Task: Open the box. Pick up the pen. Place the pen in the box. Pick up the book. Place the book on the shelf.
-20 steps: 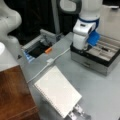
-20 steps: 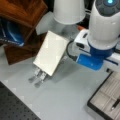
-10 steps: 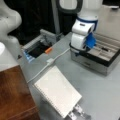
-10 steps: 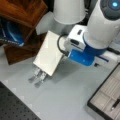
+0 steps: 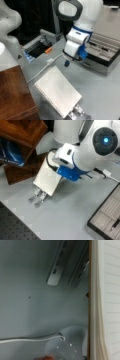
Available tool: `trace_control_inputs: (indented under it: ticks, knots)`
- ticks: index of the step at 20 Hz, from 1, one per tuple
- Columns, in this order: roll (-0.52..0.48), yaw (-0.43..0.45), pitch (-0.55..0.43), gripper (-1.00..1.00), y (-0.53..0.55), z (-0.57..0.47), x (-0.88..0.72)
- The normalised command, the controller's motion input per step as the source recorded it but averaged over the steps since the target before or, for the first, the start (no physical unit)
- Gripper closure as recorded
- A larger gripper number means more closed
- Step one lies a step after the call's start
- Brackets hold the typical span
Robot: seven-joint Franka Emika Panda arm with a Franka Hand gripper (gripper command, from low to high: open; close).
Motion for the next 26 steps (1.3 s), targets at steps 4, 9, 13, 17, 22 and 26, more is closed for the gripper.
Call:
trace_control_inputs:
  ticks: [4,9,13,17,22,26]
  knots:
    - [-0.392,0.07,-0.016,-1.0,-0.03,-0.1,-0.05]
    - [-0.544,0.121,-0.053,-1.0,-0.01,-0.11,-0.07]
    - [-0.468,0.113,-0.029,-1.0,-0.03,-0.14,-0.07]
    - [-0.338,0.051,-0.005,-1.0,-0.09,-0.13,-0.07]
    - [-0.257,-0.006,-0.027,-1.0,-0.02,-0.08,-0.01]
    - [-0.331,-0.022,-0.044,-1.0,-0.08,-0.16,0.0]
